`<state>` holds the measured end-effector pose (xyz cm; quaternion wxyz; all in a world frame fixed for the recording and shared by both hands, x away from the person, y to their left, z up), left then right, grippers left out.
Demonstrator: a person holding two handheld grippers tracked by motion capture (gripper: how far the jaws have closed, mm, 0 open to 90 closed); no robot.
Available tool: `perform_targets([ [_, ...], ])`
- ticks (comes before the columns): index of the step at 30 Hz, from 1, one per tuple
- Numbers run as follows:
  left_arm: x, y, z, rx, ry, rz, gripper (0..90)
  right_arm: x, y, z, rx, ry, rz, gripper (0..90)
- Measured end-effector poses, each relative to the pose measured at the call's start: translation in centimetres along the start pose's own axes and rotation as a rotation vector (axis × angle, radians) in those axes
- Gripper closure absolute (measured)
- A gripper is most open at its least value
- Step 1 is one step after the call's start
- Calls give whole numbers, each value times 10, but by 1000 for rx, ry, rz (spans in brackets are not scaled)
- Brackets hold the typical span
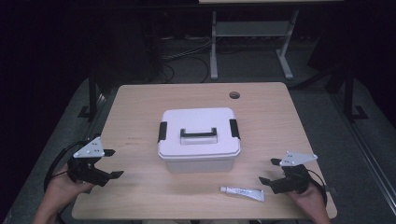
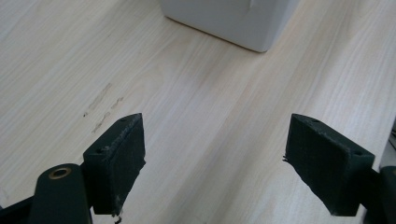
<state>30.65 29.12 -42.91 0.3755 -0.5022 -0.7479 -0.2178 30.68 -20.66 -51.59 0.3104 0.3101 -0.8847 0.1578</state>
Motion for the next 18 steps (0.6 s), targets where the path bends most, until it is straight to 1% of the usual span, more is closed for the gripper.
perform_targets([
  [4, 1, 0, -6, -11, 5, 14, 192, 0, 0, 0, 0, 1, 1, 148],
  [9, 2, -2, -21, -35, 11, 35, 194, 1, -1, 1, -6, 1, 0, 148],
  [10, 2, -2, -25, -42, 16, 39, 194, 1, -1, 1, -7, 0, 0, 148],
  [11, 3, -3, -32, -52, 26, 50, 194, 2, -1, 1, -6, 1, 0, 148],
  [12, 3, -3, -32, -52, 26, 50, 195, 2, -1, 1, -6, 1, 0, 148],
  [14, 4, -4, -41, -68, 34, 59, 195, 2, -1, 2, -4, 0, 0, 148],
  [15, 4, -4, -41, -68, 34, 59, 196, 2, -1, 2, -4, 0, 0, 148],
  [16, 3, -4, -48, -78, 42, 64, 197, 2, -1, 2, -5, -1, -1, 148],
  [17, 3, -4, -48, -78, 42, 64, 197, 2, -1, 2, -5, -1, -1, 148],
  [18, 3, -5, -52, -89, 56, 66, 197, 2, -1, 2, -5, -1, -2, 148],
])
Point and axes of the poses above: each handheld gripper's, and its own axes: x roughly backward along the jaws, z roughly out of its underside, y roughly to its left, the point moved 9 cm from there along -x, roughly forward along the jaws, and after that the axes turned 11 degrees about z, right-handed, at the moved point
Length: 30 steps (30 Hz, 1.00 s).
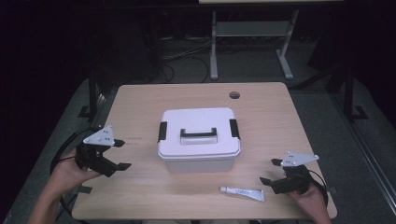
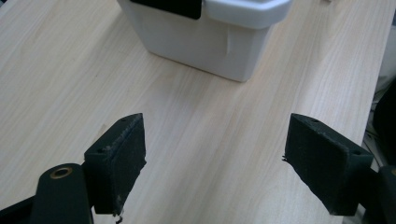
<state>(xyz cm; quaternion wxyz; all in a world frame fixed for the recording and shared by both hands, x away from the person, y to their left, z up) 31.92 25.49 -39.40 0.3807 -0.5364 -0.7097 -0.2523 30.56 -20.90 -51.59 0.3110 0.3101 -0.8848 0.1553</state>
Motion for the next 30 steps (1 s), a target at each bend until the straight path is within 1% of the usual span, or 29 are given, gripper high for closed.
perform_targets([
  [2, 0, 0, -4, -9, 9, 3, 197, 0, 0, 0, 0, 0, -1, 148],
  [4, 1, -1, -12, -28, 18, 15, 197, 0, 0, 0, 0, 0, -2, 148],
  [8, 2, -1, -19, -44, 36, 21, 197, 0, 0, 0, -3, -1, -1, 148],
  [11, 3, -2, -26, -52, 41, 26, 197, 0, 0, 0, -3, -2, -3, 148],
  [12, 3, -1, -30, -60, 46, 28, 198, 0, 0, 0, -5, -1, -3, 148],
  [13, 3, -1, -30, -60, 46, 28, 197, 0, 0, 0, -5, -1, -3, 148],
  [14, 3, -2, -35, -68, 48, 34, 198, 0, 0, 0, -5, -2, -4, 148],
  [15, 3, -2, -35, -68, 48, 34, 199, 0, 0, 0, -5, -2, -4, 148],
  [18, 1, -3, -44, -85, 66, 45, 199, 0, 0, -1, -7, -6, -7, 148],
  [20, 1, -4, -46, -91, 75, 46, 200, 0, 0, -1, -6, -7, -7, 148],
  [21, 0, -4, -52, -95, 73, 51, 200, 0, 0, -1, -9, -6, -8, 148],
  [22, 0, -4, -52, -95, 73, 51, 200, 0, 0, -1, -9, -6, -8, 148],
  [24, 0, -4, -58, -106, 84, 57, 203, 0, 1, -1, -6, -6, -10, 148],
  [25, -1, -5, -60, -107, 81, 60, 203, 0, 1, -1, -6, -6, -10, 148],
  [30, -6, -4, -75, -129, 104, 77, 202, -1, 2, 1, -10, 4, -20, 148],
])
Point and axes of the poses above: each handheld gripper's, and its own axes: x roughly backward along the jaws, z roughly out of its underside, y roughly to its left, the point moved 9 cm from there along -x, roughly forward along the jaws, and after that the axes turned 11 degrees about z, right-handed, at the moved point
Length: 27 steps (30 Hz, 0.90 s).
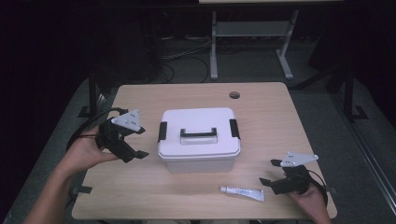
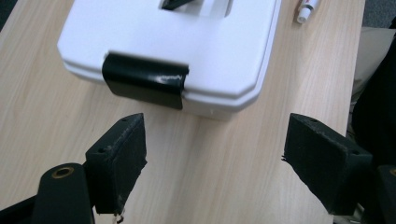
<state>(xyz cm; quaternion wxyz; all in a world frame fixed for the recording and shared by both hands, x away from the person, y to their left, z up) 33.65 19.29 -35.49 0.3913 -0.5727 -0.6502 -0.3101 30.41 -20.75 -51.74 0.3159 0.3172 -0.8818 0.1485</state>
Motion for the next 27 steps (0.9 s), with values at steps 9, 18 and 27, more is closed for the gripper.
perform_targets([
  [9, -7, 4, -16, -14, 12, 25, 209, 0, -1, -1, 2, -5, 1, 148],
  [18, -17, 11, -36, -40, 33, 48, 218, 0, 0, -1, 8, -10, -2, 148],
  [27, -26, 16, -54, -57, 60, 61, 235, 1, 0, -2, 5, -12, -6, 148],
])
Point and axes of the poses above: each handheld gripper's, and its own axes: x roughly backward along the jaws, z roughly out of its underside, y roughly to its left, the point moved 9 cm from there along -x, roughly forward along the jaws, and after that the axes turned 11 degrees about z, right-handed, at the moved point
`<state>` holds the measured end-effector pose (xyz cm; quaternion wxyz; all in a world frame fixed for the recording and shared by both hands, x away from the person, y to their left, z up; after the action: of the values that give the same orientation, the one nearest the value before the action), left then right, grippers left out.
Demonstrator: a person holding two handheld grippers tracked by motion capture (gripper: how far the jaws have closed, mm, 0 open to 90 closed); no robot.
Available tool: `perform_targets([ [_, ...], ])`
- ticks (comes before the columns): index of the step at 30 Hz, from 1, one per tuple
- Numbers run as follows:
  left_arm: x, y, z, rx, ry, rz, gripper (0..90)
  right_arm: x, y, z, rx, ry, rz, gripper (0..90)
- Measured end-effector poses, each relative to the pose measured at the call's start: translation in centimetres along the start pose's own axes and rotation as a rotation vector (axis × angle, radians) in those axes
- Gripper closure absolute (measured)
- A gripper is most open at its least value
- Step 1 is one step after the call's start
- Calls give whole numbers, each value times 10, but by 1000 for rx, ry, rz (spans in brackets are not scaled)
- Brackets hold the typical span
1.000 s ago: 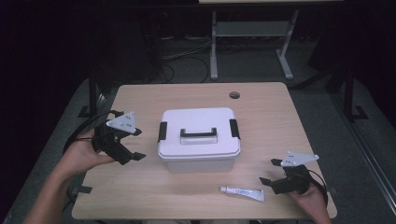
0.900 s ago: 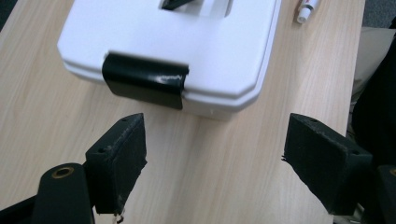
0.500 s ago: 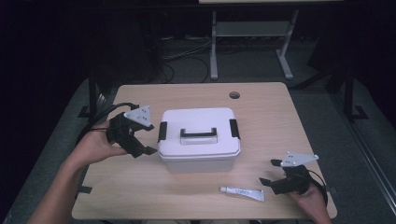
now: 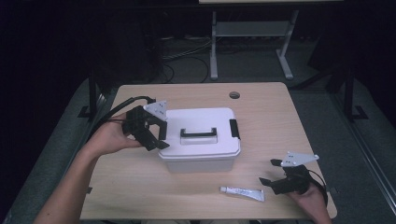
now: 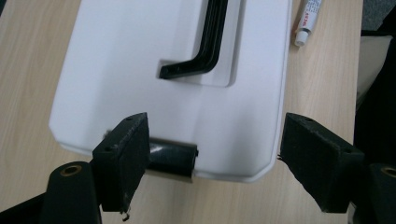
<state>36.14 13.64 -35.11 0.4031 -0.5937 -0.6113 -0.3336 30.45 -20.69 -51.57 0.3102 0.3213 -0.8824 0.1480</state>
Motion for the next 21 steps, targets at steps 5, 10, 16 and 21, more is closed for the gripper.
perform_targets([
  [5, -6, 4, -10, -5, 17, 17, 255, 0, 0, 0, 4, 1, -2, 148],
  [10, -12, 7, -20, -15, 29, 24, 258, 0, 1, 0, 1, 7, -4, 148],
  [16, -19, 10, -28, -29, 39, 30, 289, 0, 0, 0, 4, 3, -2, 148],
  [21, -24, 13, -34, -37, 49, 34, 318, -1, 2, -1, 6, 4, -6, 148],
])
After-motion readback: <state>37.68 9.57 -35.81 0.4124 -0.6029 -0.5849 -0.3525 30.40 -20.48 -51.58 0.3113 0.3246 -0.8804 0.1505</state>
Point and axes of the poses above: each handheld gripper's, and its own axes: x roughly backward along the jaws, z roughly out of its underside, y roughly to its left, the point moved 9 cm from there along -x, roughly forward along the jaws, and after that the axes turned 11 degrees about z, right-handed, at the moved point
